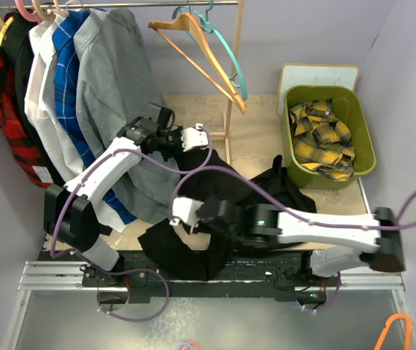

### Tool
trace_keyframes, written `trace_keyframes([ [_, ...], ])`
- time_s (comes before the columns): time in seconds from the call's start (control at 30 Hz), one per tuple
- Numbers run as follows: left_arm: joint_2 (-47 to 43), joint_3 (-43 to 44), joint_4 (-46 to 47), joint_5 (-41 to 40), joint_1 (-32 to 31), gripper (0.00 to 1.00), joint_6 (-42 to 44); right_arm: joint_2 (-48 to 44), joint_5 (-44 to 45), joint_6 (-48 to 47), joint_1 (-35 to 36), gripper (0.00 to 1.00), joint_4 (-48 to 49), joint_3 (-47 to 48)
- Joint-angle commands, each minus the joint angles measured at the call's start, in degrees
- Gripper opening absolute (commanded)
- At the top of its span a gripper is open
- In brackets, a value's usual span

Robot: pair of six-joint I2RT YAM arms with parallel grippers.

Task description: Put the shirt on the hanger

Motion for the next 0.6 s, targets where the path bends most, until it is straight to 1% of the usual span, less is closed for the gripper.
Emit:
trace_keyframes([
  [0.0, -4.9, -0.7, -2.5, -0.3, 1.8, 0.0, -0.1, -13.4, 5.1, 4.3, 0.3, 0.0, 12.3, -1.5],
  [0.13, -7.9, 0.1, -5.9, -1.0, 2.8, 0.0, -2.7, -18.4, 10.9, 4.0, 0.3, 0.0, 14.4, -1.0],
  [0.27, -12.0, 2.6, -9.8, -2.9, 3.1, 0.0, -5.3, -22.8, 15.0, 1.7, 0.1, 0.0, 18.2, -0.2],
  [0.37, -15.2, 6.0, -12.7, -5.5, 3.4, 0.0, -7.3, -25.0, 16.9, -0.5, -0.1, 0.0, 21.6, 0.9],
  [0.57, -20.3, 13.4, -17.3, -14.3, 3.5, 0.0, -9.2, -26.5, 18.5, -4.0, -0.6, 0.0, 27.0, 4.9],
])
